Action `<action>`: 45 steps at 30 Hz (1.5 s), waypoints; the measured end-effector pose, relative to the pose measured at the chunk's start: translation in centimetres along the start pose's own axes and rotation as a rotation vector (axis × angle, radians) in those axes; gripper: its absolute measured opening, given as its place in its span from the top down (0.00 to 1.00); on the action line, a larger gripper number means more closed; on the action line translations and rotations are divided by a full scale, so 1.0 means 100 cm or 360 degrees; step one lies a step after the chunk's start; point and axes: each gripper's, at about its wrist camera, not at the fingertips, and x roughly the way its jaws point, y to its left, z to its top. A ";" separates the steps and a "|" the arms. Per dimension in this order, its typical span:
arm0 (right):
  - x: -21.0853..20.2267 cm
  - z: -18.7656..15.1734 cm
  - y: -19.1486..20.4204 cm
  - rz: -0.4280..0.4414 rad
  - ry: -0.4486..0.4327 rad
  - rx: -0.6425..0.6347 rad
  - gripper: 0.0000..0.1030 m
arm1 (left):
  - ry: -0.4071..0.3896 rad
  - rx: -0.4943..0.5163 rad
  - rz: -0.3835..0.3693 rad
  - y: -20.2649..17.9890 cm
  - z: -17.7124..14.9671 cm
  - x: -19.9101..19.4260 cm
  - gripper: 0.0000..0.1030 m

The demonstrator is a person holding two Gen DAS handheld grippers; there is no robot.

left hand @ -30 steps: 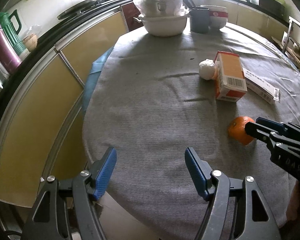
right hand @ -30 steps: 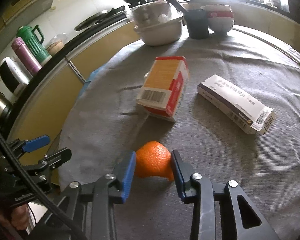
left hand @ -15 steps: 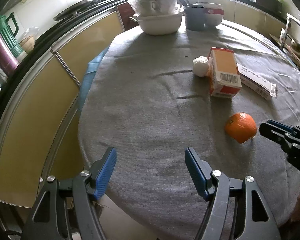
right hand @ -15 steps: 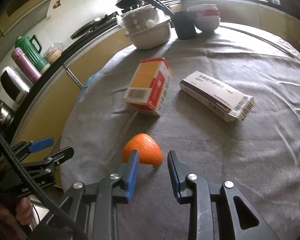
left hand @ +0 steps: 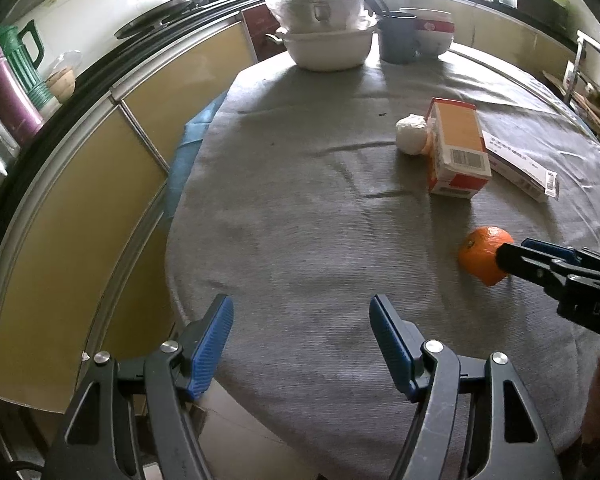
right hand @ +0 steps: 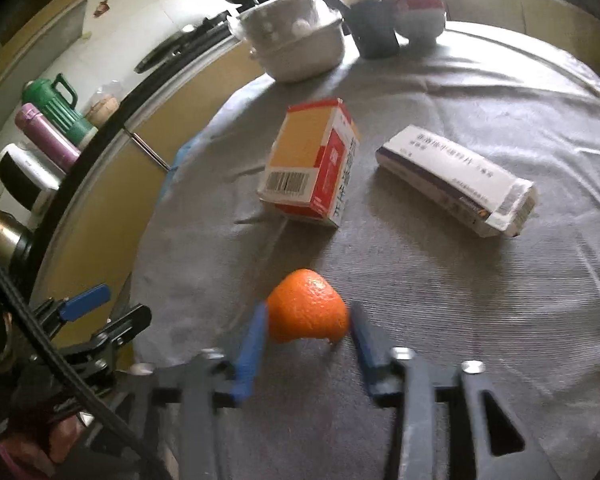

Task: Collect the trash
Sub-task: 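Close the right tool on the orange and lift it, then grasp the white-and-red medicine box with the left tool while the right tool holds the orange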

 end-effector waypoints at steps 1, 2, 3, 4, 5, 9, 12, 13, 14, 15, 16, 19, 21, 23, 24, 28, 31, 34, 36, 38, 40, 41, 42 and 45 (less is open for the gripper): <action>0.002 0.000 0.002 -0.0013 -0.0007 -0.0013 0.42 | 0.0002 -0.0006 0.0000 0.002 0.000 0.001 0.31; 0.005 0.001 0.004 -0.0022 -0.0009 -0.0033 0.42 | 0.0003 -0.0010 0.0001 0.003 0.000 0.001 0.31; 0.007 0.000 0.007 -0.0032 -0.0012 -0.0063 0.42 | 0.0007 -0.0015 0.0002 0.004 0.000 0.002 0.31; 0.009 0.000 0.010 -0.0052 -0.0012 -0.0092 0.42 | 0.0011 -0.0019 0.0002 0.004 0.000 0.003 0.31; 0.012 -0.001 0.013 -0.0089 -0.0013 -0.0135 0.44 | 0.0013 -0.0022 0.0001 0.005 0.000 0.004 0.31; 0.014 -0.005 0.013 -0.0121 -0.0024 -0.0167 0.63 | 0.0017 -0.0024 0.0002 0.006 0.000 0.006 0.31; 0.009 -0.009 0.008 -0.0127 -0.0052 -0.0141 0.67 | 0.0024 -0.0039 -0.0014 0.007 0.003 0.005 0.31; 0.005 -0.010 0.006 -0.0124 -0.0064 -0.0131 0.67 | 0.0024 -0.0043 -0.0022 0.007 0.004 0.005 0.31; 0.001 -0.012 0.003 -0.0127 -0.0081 -0.0122 0.67 | 0.0019 -0.0050 -0.0038 0.006 0.008 0.004 0.31; -0.004 -0.012 0.001 -0.0133 -0.0093 -0.0113 0.67 | 0.0014 -0.0052 -0.0051 0.005 0.011 0.004 0.31; -0.008 -0.013 -0.002 -0.0139 -0.0105 -0.0103 0.67 | 0.0005 -0.0053 -0.0070 0.003 0.016 0.003 0.31; -0.028 -0.019 -0.014 -0.0159 -0.0158 -0.0055 0.67 | -0.0029 -0.0054 -0.0138 -0.006 0.033 0.002 0.31; -0.041 -0.023 -0.021 -0.0179 -0.0197 -0.0030 0.67 | -0.0068 -0.0047 -0.0203 -0.018 0.049 0.002 0.31; -0.053 -0.028 -0.027 -0.0200 -0.0231 -0.0006 0.67 | -0.0087 -0.0034 -0.0257 -0.029 0.063 0.004 0.31; -0.058 -0.030 -0.031 -0.0204 -0.0246 0.0011 0.67 | -0.0088 -0.0034 -0.0275 -0.034 0.069 0.006 0.31; -0.078 -0.040 -0.044 -0.0233 -0.0291 0.0064 0.67 | -0.0080 -0.0016 -0.0337 -0.060 0.092 0.018 0.31; -0.090 -0.049 -0.057 -0.0271 -0.0314 0.0106 0.67 | -0.0056 0.0025 -0.0329 -0.080 0.101 0.028 0.31; -0.101 -0.058 -0.076 -0.0266 -0.0331 0.0195 0.67 | -0.0039 0.0054 -0.0312 -0.094 0.107 0.037 0.31; -0.109 -0.062 -0.088 -0.0252 -0.0344 0.0258 0.67 | -0.0022 0.0080 -0.0299 -0.100 0.108 0.042 0.31; -0.113 -0.064 -0.094 -0.0254 -0.0360 0.0288 0.67 | -0.0015 0.0088 -0.0306 -0.103 0.109 0.045 0.31; -0.118 -0.066 -0.097 -0.0257 -0.0373 0.0292 0.67 | -0.0008 0.0069 -0.0342 -0.104 0.110 0.048 0.31; -0.120 -0.066 -0.098 -0.0257 -0.0382 0.0293 0.67 | -0.0003 0.0061 -0.0354 -0.104 0.110 0.049 0.31; -0.121 -0.067 -0.098 -0.0254 -0.0386 0.0295 0.67 | 0.0003 0.0046 -0.0373 -0.104 0.110 0.050 0.31; -0.124 -0.069 -0.100 -0.0249 -0.0397 0.0303 0.67 | 0.0026 0.0016 -0.0408 -0.104 0.109 0.052 0.31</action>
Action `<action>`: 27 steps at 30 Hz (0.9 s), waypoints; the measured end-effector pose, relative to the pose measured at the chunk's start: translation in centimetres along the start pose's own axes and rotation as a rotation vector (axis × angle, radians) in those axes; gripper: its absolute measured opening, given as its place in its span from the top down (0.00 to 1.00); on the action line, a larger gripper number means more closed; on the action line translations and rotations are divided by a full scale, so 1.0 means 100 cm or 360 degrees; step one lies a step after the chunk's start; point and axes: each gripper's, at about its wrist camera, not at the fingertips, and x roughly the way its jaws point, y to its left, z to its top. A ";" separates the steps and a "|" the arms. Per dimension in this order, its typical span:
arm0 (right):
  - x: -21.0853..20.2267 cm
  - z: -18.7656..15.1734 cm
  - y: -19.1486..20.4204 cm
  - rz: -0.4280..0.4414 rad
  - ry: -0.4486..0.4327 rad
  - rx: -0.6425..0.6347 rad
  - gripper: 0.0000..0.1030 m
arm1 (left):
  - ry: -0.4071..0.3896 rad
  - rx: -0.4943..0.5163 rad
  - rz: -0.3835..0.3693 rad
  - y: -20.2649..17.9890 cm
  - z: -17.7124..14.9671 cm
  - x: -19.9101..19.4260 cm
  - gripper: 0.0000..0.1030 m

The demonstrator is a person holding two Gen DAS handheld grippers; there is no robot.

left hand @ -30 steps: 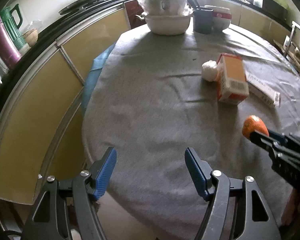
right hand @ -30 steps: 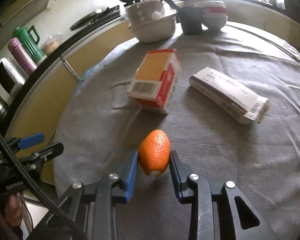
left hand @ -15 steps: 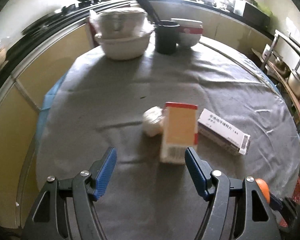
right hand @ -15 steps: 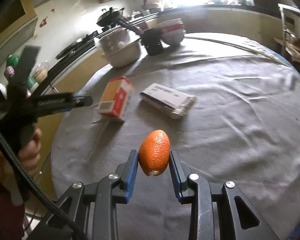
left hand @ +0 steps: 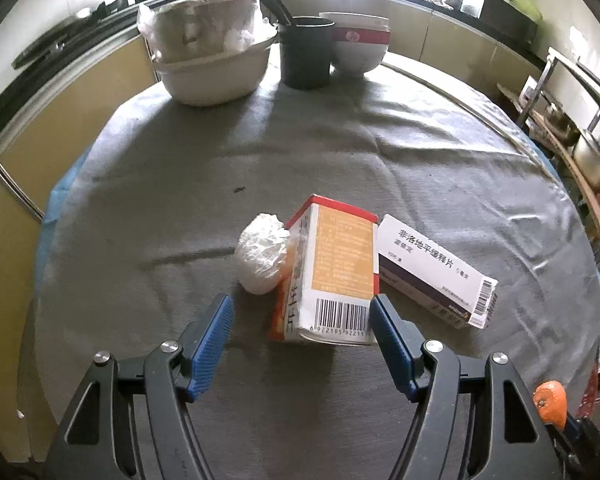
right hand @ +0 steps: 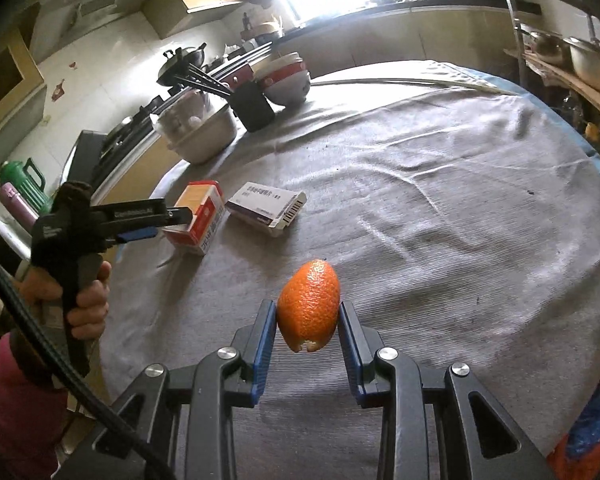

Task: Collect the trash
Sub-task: 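Grasp the white-and-red medicine box with the left tool while the right tool holds the orange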

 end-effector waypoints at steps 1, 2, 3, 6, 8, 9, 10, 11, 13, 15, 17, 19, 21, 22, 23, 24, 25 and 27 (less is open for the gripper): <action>0.000 0.000 -0.001 0.0004 0.0000 0.0006 0.67 | 0.0006 -0.0002 -0.0004 0.000 0.000 0.000 0.31; -0.001 -0.001 -0.001 0.0006 -0.0001 0.0010 0.67 | 0.0007 0.0000 -0.0012 -0.002 -0.002 0.000 0.31; -0.002 -0.001 -0.001 0.0006 -0.0006 0.0011 0.67 | 0.0001 0.0012 -0.0037 -0.004 -0.004 -0.002 0.31; -0.001 -0.002 -0.003 0.0014 -0.0005 0.0030 0.67 | 0.0043 0.0026 -0.0120 -0.010 -0.010 0.000 0.35; -0.002 -0.003 -0.004 0.0017 -0.0006 0.0040 0.67 | 0.0080 0.0011 -0.0187 -0.011 -0.013 0.002 0.41; -0.002 -0.002 -0.004 0.0018 -0.0007 0.0041 0.67 | 0.0090 0.0003 -0.0195 -0.011 -0.014 0.003 0.41; -0.003 -0.002 -0.005 0.0017 -0.0011 0.0042 0.67 | 0.0088 -0.0008 -0.0177 -0.010 -0.015 0.003 0.41; -0.004 -0.002 -0.006 0.0017 -0.0015 0.0046 0.67 | 0.0080 -0.0016 -0.0160 -0.009 -0.015 0.002 0.41; -0.004 -0.002 -0.007 0.0027 -0.0014 0.0060 0.67 | 0.0075 -0.0048 -0.0148 -0.005 -0.013 0.002 0.41; -0.003 -0.003 -0.009 0.0035 -0.0011 0.0076 0.67 | 0.0103 -0.0112 -0.0190 -0.001 -0.010 0.002 0.39; -0.002 -0.004 -0.008 0.0036 -0.0005 0.0076 0.67 | 0.0122 -0.0162 -0.0238 0.002 -0.007 0.003 0.38; -0.002 -0.004 -0.008 0.0038 -0.0003 0.0075 0.67 | 0.0130 -0.0180 -0.0242 -0.002 -0.005 0.003 0.38; -0.002 -0.005 -0.007 0.0042 -0.0003 0.0075 0.67 | 0.0100 -0.0165 -0.0227 -0.008 -0.005 -0.002 0.38; -0.002 -0.005 -0.007 0.0043 -0.0005 0.0078 0.67 | 0.0079 -0.0143 -0.0210 -0.013 -0.004 -0.004 0.36; -0.002 -0.005 -0.008 0.0045 -0.0007 0.0082 0.67 | 0.0073 -0.0121 -0.0188 -0.016 -0.003 -0.005 0.34; -0.002 -0.004 -0.009 0.0049 -0.0006 0.0087 0.67 | 0.0077 -0.0089 -0.0144 -0.023 -0.001 -0.003 0.33; -0.002 -0.004 -0.009 0.0055 -0.0005 0.0093 0.67 | 0.0085 -0.0067 -0.0111 -0.028 0.001 0.000 0.33; -0.003 -0.005 -0.009 0.0056 -0.0007 0.0091 0.67 | 0.0098 -0.0067 -0.0071 -0.030 0.005 0.006 0.33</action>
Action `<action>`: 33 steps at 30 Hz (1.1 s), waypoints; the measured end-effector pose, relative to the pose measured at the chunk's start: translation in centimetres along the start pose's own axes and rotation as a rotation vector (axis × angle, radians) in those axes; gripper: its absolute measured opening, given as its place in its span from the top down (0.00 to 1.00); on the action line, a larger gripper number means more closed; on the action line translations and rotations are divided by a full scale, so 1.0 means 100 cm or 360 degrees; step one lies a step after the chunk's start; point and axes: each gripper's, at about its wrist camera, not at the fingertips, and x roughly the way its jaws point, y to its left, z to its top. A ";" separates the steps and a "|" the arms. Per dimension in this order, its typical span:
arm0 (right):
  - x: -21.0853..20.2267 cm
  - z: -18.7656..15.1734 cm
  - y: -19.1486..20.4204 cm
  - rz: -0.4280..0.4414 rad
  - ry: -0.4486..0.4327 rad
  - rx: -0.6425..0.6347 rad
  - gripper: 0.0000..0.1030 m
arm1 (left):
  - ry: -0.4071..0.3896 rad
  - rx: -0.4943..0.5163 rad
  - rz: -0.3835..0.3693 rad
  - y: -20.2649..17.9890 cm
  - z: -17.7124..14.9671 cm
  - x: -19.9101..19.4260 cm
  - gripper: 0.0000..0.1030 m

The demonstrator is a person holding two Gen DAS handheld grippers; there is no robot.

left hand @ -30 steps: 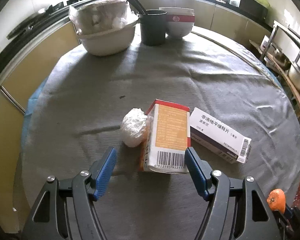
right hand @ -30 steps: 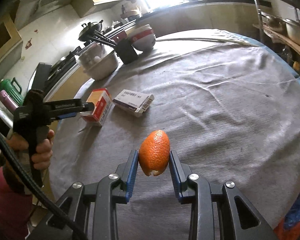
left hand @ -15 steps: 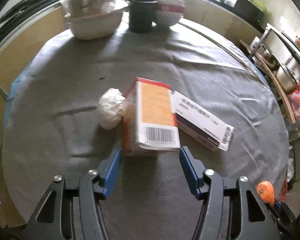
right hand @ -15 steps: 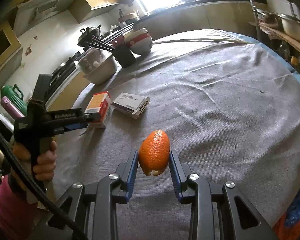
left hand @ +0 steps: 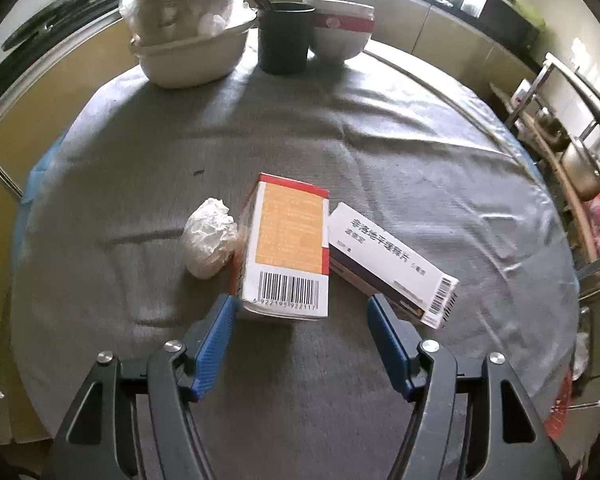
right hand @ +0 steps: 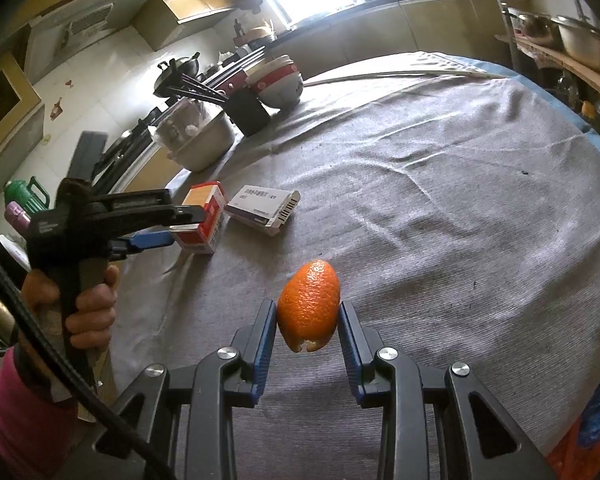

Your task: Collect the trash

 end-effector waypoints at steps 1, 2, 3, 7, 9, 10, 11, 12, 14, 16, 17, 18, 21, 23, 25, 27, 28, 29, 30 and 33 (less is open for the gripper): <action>0.000 0.000 0.000 -0.0001 -0.0001 -0.0003 0.67 | 0.0012 -0.0008 0.0019 0.001 0.002 0.003 0.33; -0.001 0.000 0.000 0.0000 0.0000 -0.0002 0.67 | 0.0023 -0.0019 0.0032 0.003 0.003 0.007 0.33; -0.001 0.000 0.000 0.0004 0.0000 0.0003 0.67 | 0.0044 -0.0049 0.0047 0.006 0.004 0.012 0.33; -0.003 0.000 -0.002 0.0006 -0.0007 0.0011 0.67 | 0.0075 -0.0123 0.0014 0.017 0.000 0.023 0.44; -0.003 0.000 -0.002 0.0007 -0.0012 0.0017 0.67 | 0.0087 -0.0141 0.0003 0.023 -0.004 0.026 0.47; -0.003 0.000 -0.002 0.0009 -0.0013 0.0017 0.67 | 0.0085 -0.0154 -0.0011 0.026 -0.006 0.026 0.48; -0.003 0.000 -0.002 0.0010 -0.0012 0.0016 0.67 | 0.0076 -0.0167 -0.0015 0.030 -0.008 0.025 0.49; -0.003 0.000 -0.001 0.0010 -0.0013 0.0014 0.67 | 0.0063 -0.0170 -0.0013 0.032 -0.009 0.024 0.49; -0.002 0.000 0.000 0.0011 -0.0012 0.0009 0.67 | 0.0036 -0.0165 -0.0015 0.035 -0.012 0.019 0.50; -0.003 0.000 0.001 0.0012 -0.0014 0.0005 0.67 | 0.0013 -0.0142 -0.0036 0.036 -0.019 0.011 0.50; -0.003 0.000 0.001 0.0011 -0.0017 0.0003 0.67 | 0.0001 -0.0125 -0.0037 0.036 -0.023 0.006 0.50; -0.003 -0.001 0.001 0.0012 -0.0019 0.0003 0.67 | -0.0012 -0.0102 -0.0032 0.034 -0.028 0.001 0.50; -0.003 0.000 0.001 0.0012 -0.0024 0.0006 0.67 | -0.0032 -0.0039 -0.0037 0.029 -0.043 -0.010 0.50; -0.001 -0.001 -0.001 0.0006 -0.0018 0.0015 0.67 | -0.0029 0.0004 -0.0059 0.024 -0.057 -0.017 0.50; 0.000 -0.002 -0.003 -0.0004 -0.0013 0.0021 0.67 | -0.0018 0.0040 -0.0071 0.018 -0.068 -0.023 0.50; 0.002 -0.002 -0.006 -0.0012 -0.0002 0.0027 0.67 | -0.0002 0.0077 -0.0103 0.012 -0.080 -0.025 0.50; 0.003 -0.003 -0.007 -0.0015 0.0009 0.0033 0.67 | 0.0004 0.0090 -0.0110 0.010 -0.085 -0.026 0.50; 0.005 -0.004 -0.007 -0.0019 0.0020 0.0038 0.67 | 0.0008 0.0101 -0.0112 0.007 -0.087 -0.025 0.50; 0.005 -0.004 -0.008 -0.0022 0.0023 0.0037 0.67 | 0.0016 0.0124 -0.0112 0.005 -0.092 -0.024 0.50; 0.011 -0.007 -0.006 -0.0046 0.0051 0.0014 0.67 | 0.0052 0.0156 -0.0091 0.002 -0.096 -0.019 0.49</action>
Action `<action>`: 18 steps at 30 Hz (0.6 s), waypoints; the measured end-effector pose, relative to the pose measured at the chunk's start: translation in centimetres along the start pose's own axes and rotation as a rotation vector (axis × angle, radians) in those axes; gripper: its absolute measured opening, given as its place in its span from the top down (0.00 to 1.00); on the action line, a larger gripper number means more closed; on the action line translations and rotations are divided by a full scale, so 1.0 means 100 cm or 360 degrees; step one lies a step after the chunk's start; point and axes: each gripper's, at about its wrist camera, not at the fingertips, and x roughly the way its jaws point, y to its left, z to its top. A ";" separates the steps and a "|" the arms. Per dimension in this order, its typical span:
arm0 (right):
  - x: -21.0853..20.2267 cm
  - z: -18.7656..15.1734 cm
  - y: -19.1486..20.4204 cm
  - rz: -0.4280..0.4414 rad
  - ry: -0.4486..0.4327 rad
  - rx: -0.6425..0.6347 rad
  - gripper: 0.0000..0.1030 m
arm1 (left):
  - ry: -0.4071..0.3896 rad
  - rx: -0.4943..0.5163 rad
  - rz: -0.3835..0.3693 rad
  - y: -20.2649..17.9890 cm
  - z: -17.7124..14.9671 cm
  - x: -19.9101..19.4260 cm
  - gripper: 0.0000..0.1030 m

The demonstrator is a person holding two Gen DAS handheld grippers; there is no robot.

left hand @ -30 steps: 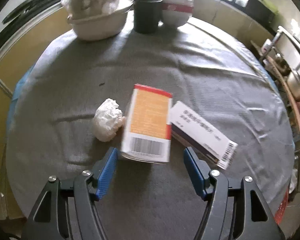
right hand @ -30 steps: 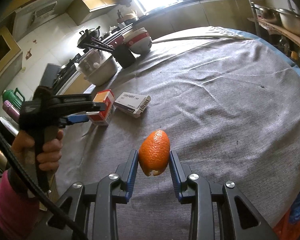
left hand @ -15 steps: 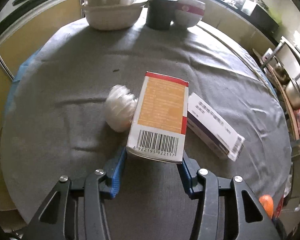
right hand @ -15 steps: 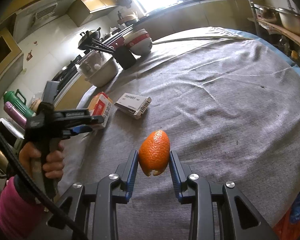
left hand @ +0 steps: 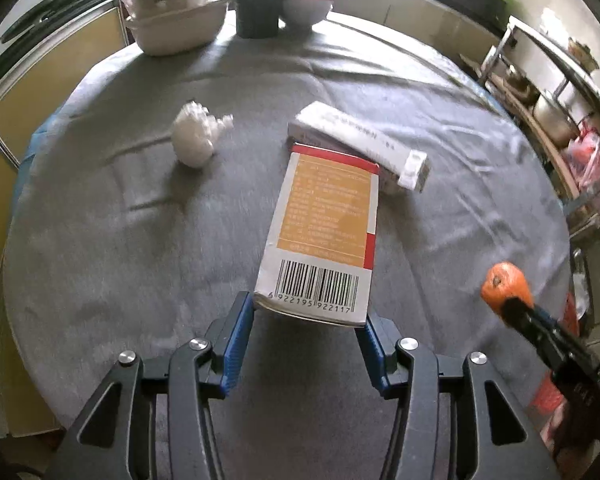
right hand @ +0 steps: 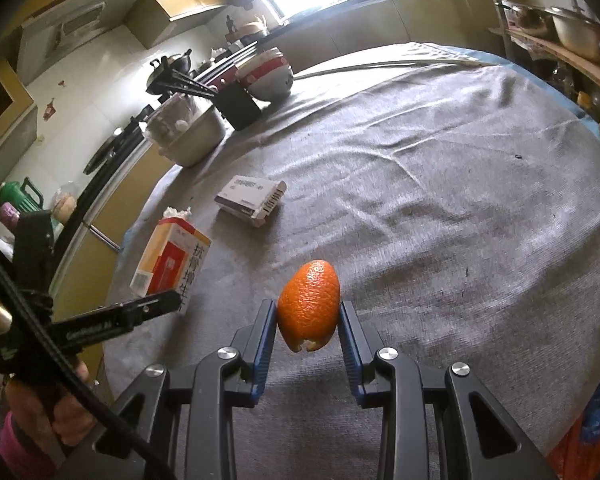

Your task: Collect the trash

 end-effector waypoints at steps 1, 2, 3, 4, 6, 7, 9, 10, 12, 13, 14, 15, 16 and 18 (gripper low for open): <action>0.002 -0.001 0.000 -0.0005 0.0013 -0.0001 0.67 | 0.0019 0.0006 -0.0004 0.000 -0.001 0.002 0.49; 0.004 -0.001 -0.001 -0.0004 0.0028 0.0003 0.65 | 0.0033 0.0007 -0.0011 0.000 -0.001 0.003 0.49; 0.006 -0.002 -0.002 -0.0007 0.0046 0.0010 0.65 | 0.0047 0.0003 -0.0010 0.000 -0.002 0.004 0.48; 0.008 -0.003 -0.003 -0.0010 0.0053 0.0013 0.65 | 0.0058 -0.0004 -0.0012 0.002 -0.002 0.005 0.48; 0.010 -0.003 -0.005 -0.0022 0.0077 0.0027 0.63 | 0.0067 -0.0013 -0.0027 0.004 -0.001 0.005 0.48; 0.010 -0.003 -0.007 -0.0012 0.0081 0.0040 0.62 | 0.0059 -0.0014 -0.0033 0.005 0.001 0.003 0.47; 0.008 -0.002 -0.010 0.0007 0.0077 0.0077 0.45 | 0.0041 -0.0015 -0.0040 0.007 0.003 -0.002 0.43; 0.004 0.000 -0.011 0.0017 0.0053 0.0094 0.35 | 0.0030 -0.0018 -0.0044 0.007 0.006 -0.004 0.42; 0.001 0.002 -0.011 0.0041 0.0030 0.0102 0.35 | 0.0012 -0.0022 -0.0048 0.007 0.012 -0.007 0.41; 0.001 0.003 -0.011 0.0049 0.0031 0.0101 0.35 | 0.0010 -0.0021 -0.0047 0.006 0.015 -0.006 0.39; 0.001 0.004 -0.011 0.0042 0.0031 0.0100 0.35 | 0.0012 -0.0020 -0.0045 0.006 0.018 -0.005 0.39; 0.001 0.005 -0.011 0.0031 0.0027 0.0099 0.35 | 0.0015 -0.0019 -0.0042 0.005 0.020 -0.004 0.39; 0.001 0.005 -0.011 0.0031 0.0019 0.0099 0.35 | 0.0019 -0.0018 -0.0035 0.004 0.023 -0.001 0.39; 0.003 0.005 -0.010 0.0028 0.0012 0.0099 0.36 | 0.0028 -0.0016 -0.0029 0.002 0.025 0.003 0.39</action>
